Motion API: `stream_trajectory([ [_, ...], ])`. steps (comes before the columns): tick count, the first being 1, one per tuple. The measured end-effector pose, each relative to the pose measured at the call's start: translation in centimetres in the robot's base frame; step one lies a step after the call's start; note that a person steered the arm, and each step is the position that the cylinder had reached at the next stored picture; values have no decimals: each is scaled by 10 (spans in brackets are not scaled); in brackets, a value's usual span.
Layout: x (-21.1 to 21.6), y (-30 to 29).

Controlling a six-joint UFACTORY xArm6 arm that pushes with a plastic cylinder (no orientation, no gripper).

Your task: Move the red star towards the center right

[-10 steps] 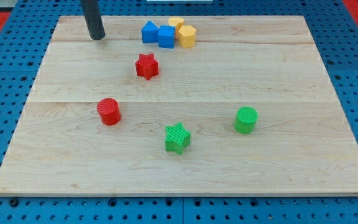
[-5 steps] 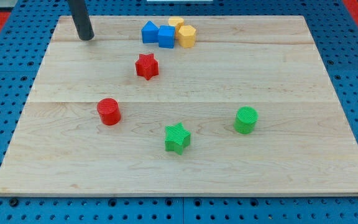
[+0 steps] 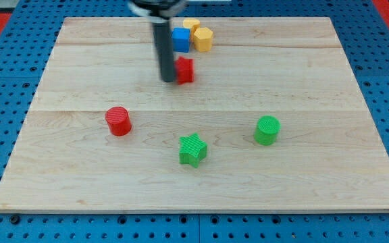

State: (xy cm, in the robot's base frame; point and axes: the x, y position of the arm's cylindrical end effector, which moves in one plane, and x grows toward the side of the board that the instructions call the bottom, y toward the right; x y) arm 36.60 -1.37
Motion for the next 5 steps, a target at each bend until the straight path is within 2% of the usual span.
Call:
stream_trajectory([
  [1, -5, 50],
  [2, -20, -42],
  [3, -36, 44],
  [4, -36, 105],
  [5, -85, 71],
])
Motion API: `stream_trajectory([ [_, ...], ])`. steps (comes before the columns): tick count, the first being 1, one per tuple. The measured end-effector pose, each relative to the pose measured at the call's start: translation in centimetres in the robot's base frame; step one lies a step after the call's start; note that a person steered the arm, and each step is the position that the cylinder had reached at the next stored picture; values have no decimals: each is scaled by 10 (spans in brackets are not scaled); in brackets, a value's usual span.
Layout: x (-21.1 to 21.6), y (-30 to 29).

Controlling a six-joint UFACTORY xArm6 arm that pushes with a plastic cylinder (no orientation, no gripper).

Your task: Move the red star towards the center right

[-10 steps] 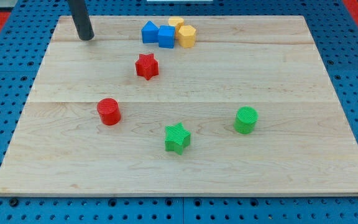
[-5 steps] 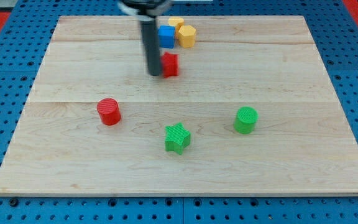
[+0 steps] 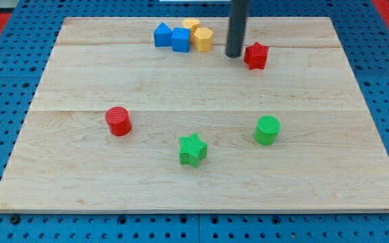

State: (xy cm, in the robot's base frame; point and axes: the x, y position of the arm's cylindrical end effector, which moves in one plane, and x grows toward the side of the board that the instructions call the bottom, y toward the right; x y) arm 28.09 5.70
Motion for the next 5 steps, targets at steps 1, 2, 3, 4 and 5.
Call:
stream_trajectory([
  [1, -5, 55],
  [2, 28, 79],
  [3, 49, 76],
  [4, 39, 56],
  [5, 58, 60],
])
